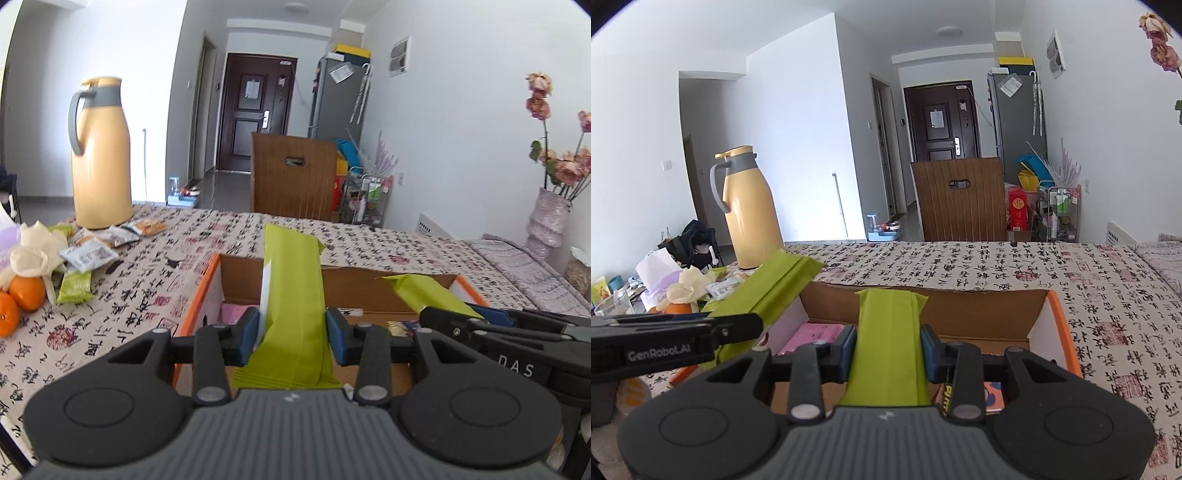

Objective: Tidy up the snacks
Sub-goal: 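Carry both green bars over the box and open both tools to drop them, then withdraw both open tools from the box toward the snack pile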

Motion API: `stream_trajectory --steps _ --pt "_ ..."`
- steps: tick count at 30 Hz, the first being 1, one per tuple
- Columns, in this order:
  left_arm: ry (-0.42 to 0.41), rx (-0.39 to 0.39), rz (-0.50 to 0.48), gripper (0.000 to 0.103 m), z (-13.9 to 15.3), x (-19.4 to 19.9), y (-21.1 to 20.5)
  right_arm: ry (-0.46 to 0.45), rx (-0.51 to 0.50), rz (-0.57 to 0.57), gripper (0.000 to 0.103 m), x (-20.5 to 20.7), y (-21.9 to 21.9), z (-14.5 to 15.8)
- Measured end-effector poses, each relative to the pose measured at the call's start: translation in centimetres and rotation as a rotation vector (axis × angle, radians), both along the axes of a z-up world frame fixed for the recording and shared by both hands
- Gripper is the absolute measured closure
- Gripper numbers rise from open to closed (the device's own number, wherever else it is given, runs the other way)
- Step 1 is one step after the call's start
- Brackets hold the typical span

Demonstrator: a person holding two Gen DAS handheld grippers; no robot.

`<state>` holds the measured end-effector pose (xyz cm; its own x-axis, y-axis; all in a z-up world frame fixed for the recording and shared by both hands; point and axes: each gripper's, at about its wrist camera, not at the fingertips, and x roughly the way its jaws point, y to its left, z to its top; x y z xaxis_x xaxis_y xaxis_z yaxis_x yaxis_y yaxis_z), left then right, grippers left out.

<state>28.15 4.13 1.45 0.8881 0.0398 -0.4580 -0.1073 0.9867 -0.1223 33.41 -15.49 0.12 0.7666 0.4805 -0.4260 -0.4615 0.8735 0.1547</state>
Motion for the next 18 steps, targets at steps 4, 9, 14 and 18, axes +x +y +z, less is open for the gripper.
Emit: stream_trajectory --steps 4,9,14,18 --pt "-0.010 -0.019 0.005 0.063 -0.5 0.1 0.9 -0.002 -0.007 0.010 0.068 0.1 0.0 -0.4" --pt "-0.008 -0.020 -0.012 0.062 -1.0 0.1 0.9 -0.007 -0.008 0.011 0.067 0.1 -0.1 -0.9" --pt "-0.036 -0.032 0.007 0.058 -1.0 -0.4 1.2 0.004 0.013 -0.007 0.062 0.2 -0.7 -1.1" --pt "-0.110 -0.008 0.047 0.002 -0.6 -1.6 0.8 -0.001 0.038 -0.030 0.013 0.2 -1.3 -1.0"
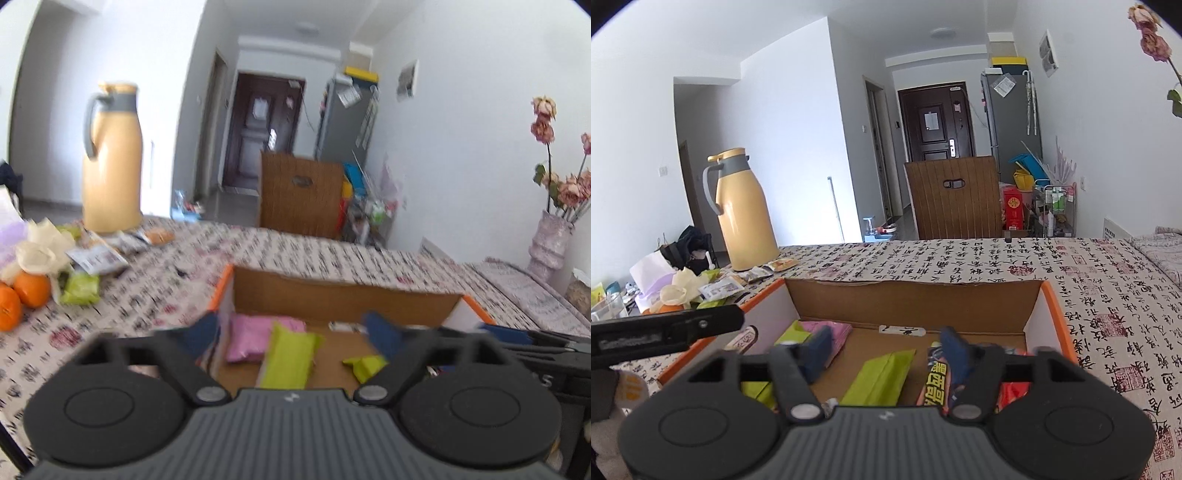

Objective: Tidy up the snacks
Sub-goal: 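Withdraw both open tools from the box toward the snack pile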

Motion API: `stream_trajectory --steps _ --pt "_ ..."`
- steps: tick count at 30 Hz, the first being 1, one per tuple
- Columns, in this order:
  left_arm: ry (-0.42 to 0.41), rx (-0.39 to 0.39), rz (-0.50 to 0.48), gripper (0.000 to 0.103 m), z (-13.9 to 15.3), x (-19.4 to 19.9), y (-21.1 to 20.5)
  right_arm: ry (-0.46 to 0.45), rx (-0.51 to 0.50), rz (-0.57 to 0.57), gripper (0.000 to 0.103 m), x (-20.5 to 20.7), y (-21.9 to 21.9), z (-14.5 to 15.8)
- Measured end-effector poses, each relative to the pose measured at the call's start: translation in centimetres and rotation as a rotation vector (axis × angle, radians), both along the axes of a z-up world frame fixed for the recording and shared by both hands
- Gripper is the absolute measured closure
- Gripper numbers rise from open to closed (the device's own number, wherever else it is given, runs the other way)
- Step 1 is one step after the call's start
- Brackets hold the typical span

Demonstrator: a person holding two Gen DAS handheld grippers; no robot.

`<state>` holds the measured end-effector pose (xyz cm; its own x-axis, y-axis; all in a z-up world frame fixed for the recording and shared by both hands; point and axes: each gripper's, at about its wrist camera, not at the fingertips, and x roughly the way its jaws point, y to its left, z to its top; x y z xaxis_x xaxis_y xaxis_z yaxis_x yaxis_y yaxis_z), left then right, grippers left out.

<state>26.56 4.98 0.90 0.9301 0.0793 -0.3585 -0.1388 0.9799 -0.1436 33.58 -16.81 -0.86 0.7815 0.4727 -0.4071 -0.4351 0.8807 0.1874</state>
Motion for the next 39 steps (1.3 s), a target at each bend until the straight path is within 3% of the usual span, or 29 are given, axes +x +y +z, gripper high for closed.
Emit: stream_trajectory --steps 3,20,39 --pt "-0.030 -0.003 0.003 0.000 0.4 -0.5 -0.1 -0.006 0.016 -0.015 0.000 -0.2 -0.4 0.1" --pt "-0.020 0.004 0.013 0.000 0.8 -0.5 -0.4 -0.029 -0.002 -0.040 0.000 -0.3 -0.5 1.0" --pt "-0.087 0.026 -0.026 0.000 4.5 -5.4 -2.2 -0.089 -0.037 -0.071 0.000 -5.2 -2.4 4.5"
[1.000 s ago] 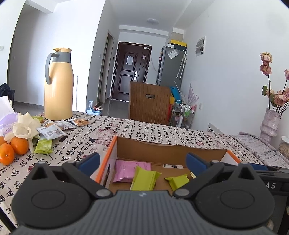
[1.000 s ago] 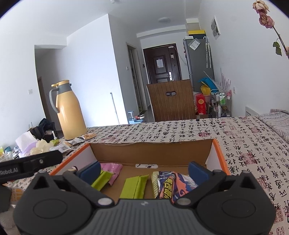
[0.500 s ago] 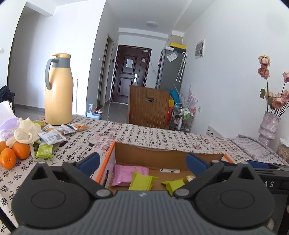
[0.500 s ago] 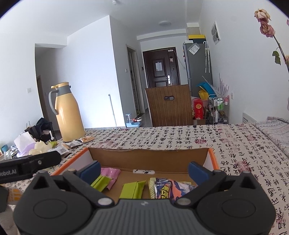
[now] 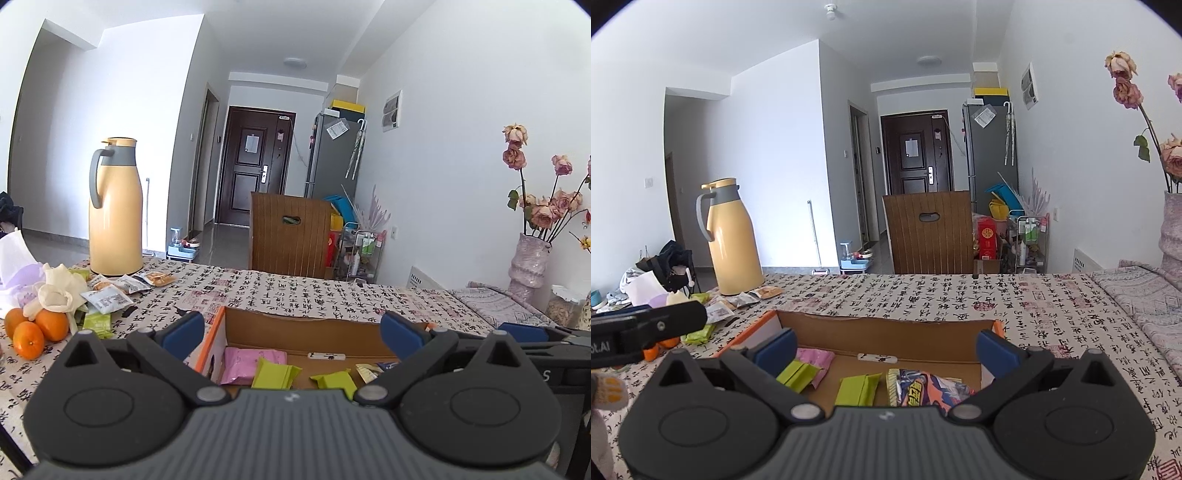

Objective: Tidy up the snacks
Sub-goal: 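Withdraw both open tools from the box toward the snack pile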

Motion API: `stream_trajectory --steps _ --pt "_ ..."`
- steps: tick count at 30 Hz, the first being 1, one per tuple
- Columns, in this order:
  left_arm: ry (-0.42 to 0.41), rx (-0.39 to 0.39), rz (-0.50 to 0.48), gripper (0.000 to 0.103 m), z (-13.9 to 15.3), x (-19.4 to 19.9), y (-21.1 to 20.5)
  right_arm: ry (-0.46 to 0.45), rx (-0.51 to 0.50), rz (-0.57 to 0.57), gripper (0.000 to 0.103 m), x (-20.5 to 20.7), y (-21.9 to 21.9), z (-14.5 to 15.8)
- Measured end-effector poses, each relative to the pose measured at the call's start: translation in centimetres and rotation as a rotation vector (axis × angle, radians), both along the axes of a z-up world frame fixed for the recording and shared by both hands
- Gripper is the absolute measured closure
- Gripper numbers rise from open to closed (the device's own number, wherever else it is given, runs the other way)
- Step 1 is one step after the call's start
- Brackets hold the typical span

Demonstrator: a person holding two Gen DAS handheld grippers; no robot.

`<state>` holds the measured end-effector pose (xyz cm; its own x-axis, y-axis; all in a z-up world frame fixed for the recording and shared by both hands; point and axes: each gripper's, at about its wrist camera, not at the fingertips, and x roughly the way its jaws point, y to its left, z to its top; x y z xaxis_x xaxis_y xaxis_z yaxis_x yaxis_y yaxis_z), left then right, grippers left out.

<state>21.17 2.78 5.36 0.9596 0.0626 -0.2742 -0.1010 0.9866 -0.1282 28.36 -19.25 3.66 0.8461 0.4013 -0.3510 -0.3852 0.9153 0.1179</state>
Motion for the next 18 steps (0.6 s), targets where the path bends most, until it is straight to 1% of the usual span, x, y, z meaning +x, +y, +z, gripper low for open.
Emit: stream_trajectory --steps 10,18 --pt "0.020 0.008 0.001 0.000 -0.2 -3.8 0.0 0.021 0.004 -0.002 0.000 -4.1 -1.5 -0.3" --pt "0.040 -0.006 0.012 0.000 -1.0 -6.8 0.1 0.036 0.012 -0.007 0.000 -7.8 -2.8 -1.2"
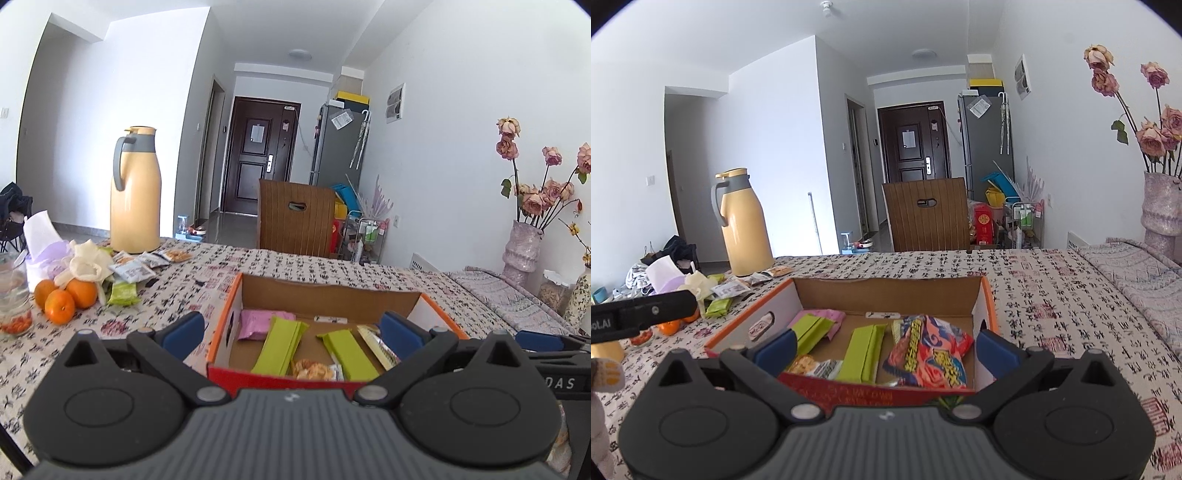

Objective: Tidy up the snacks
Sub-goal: 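Withdraw both open tools from the box toward the snack pile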

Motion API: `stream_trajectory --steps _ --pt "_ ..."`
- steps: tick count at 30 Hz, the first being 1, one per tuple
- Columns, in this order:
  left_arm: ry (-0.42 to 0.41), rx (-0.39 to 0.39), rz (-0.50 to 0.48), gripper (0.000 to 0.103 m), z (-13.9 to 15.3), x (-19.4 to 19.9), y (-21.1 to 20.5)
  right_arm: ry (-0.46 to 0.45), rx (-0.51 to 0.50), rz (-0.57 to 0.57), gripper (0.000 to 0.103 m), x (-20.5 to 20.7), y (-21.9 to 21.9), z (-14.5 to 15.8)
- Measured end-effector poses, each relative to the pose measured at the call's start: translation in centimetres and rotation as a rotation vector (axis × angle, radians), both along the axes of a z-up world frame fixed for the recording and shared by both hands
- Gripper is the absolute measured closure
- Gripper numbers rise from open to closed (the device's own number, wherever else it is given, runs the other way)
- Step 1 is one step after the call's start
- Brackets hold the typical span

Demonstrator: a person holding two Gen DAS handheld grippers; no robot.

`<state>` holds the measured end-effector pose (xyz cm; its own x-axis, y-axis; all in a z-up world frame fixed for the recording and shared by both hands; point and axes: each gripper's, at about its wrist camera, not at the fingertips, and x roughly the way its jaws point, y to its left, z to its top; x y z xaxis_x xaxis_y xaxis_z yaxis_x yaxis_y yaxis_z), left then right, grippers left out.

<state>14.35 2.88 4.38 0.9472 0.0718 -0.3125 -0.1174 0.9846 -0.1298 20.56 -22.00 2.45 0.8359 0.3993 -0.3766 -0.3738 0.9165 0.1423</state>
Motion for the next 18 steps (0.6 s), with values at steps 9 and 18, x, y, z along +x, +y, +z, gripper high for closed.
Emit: stream_trajectory --steps 9,18 --pt "0.015 0.013 -0.002 0.000 -1.6 -4.2 -0.2 -0.006 0.016 0.001 0.000 -4.3 -1.4 -0.7" --pt "0.038 -0.006 0.022 0.000 -4.4 -8.4 1.2 -0.001 0.007 -0.057 0.000 -8.7 -2.5 -3.0"
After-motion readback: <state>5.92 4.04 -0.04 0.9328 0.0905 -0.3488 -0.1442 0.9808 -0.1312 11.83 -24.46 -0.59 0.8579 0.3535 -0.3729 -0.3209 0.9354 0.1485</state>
